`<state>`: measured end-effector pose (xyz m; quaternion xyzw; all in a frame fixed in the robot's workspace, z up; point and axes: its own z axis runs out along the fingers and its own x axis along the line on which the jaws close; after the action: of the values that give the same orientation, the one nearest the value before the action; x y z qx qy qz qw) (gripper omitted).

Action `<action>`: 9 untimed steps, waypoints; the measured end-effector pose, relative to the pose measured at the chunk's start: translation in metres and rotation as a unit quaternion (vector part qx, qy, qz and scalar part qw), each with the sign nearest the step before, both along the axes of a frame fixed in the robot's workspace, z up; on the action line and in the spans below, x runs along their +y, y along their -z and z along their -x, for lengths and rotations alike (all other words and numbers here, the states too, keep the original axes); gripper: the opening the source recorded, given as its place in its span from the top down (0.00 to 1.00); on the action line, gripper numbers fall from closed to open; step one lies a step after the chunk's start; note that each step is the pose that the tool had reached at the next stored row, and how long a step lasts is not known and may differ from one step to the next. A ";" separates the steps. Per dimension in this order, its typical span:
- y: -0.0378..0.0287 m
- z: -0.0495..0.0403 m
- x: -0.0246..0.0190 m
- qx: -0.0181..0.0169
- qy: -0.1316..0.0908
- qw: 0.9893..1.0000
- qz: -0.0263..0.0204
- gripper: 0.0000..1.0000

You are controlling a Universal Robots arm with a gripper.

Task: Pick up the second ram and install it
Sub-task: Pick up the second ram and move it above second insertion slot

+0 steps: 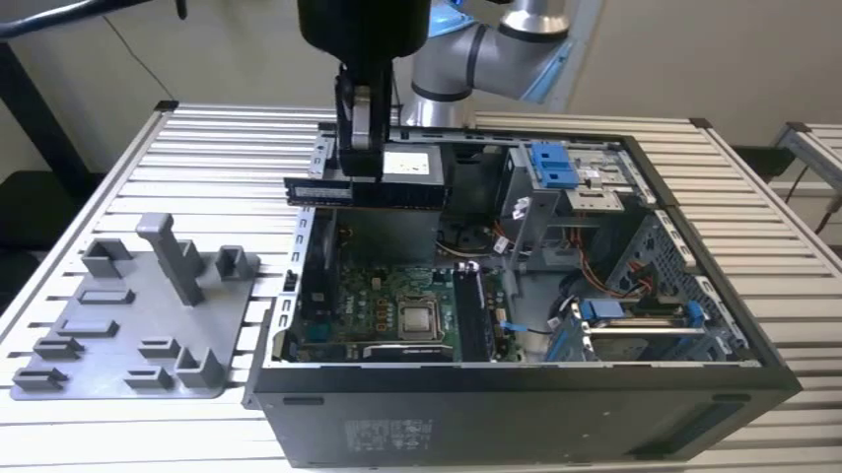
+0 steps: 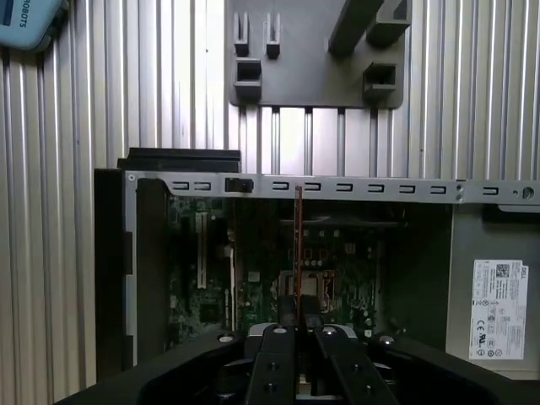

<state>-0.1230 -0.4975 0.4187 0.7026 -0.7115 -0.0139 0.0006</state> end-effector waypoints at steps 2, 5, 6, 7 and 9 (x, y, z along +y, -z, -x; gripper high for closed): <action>-0.0001 -0.0021 0.0004 0.000 0.000 1.000 0.000 0.86; -0.0002 -0.0056 0.0005 0.000 0.000 1.000 0.000 0.86; -0.0002 -0.0085 0.0005 0.000 0.000 1.000 0.000 0.86; -0.0001 -0.0115 0.0005 0.000 0.000 1.000 0.000 0.86; -0.0002 -0.0192 0.0005 0.000 0.000 1.000 0.000 0.86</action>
<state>-0.1038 -0.4970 0.4188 0.7026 -0.7115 -0.0140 0.0006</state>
